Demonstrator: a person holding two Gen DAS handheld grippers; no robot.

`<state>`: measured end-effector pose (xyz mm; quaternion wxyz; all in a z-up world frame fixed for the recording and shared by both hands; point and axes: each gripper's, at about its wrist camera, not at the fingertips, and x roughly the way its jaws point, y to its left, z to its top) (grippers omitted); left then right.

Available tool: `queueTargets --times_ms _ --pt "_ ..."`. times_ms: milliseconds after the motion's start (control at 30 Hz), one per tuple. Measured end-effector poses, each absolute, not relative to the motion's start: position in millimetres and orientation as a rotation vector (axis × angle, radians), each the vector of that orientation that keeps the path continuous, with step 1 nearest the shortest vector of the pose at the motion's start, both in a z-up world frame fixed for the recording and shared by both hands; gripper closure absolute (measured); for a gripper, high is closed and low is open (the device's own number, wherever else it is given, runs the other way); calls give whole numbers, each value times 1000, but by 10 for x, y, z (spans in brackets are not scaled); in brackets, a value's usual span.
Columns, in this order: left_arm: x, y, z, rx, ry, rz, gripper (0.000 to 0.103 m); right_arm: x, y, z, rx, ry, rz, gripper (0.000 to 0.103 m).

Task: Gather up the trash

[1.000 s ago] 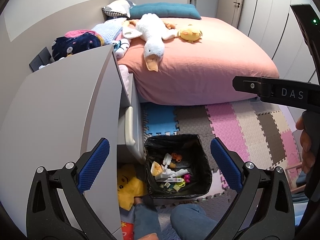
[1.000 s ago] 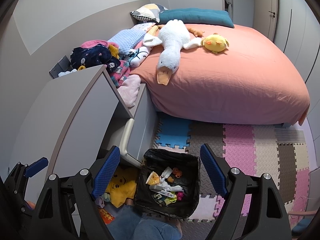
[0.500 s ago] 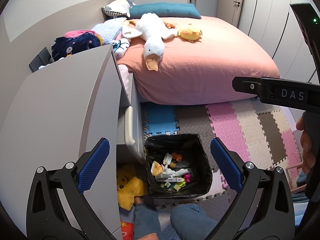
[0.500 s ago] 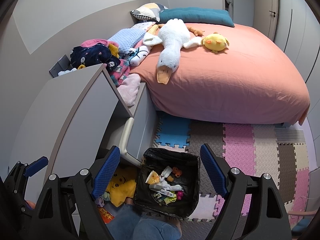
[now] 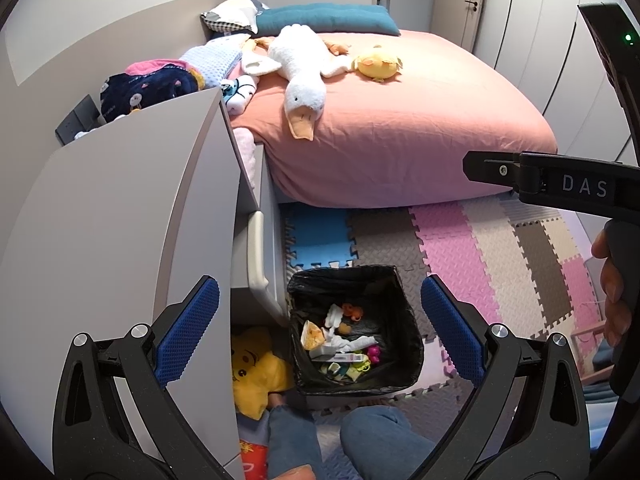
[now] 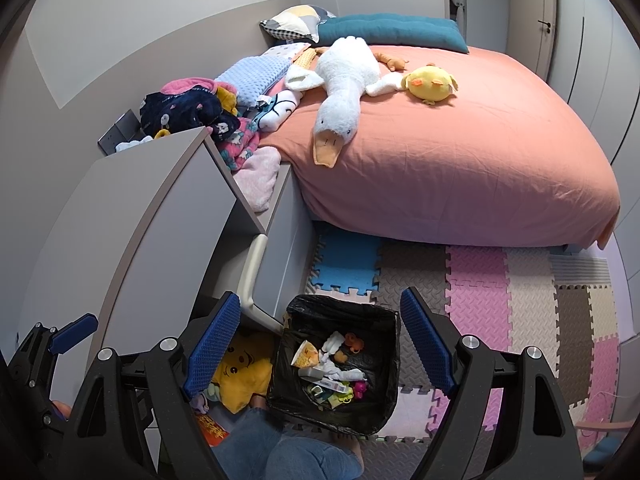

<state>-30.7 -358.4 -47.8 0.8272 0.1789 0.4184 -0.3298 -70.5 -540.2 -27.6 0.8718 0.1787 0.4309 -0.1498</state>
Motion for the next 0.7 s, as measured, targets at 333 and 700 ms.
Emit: queueTargets --times_ms 333,700 --pt "-293 -3562 -482 384 887 -705 6 -695 -5400 -279 375 901 -313 21" --pt "-271 -3560 -484 376 888 -683 6 -709 -5417 -280 372 903 -313 21"
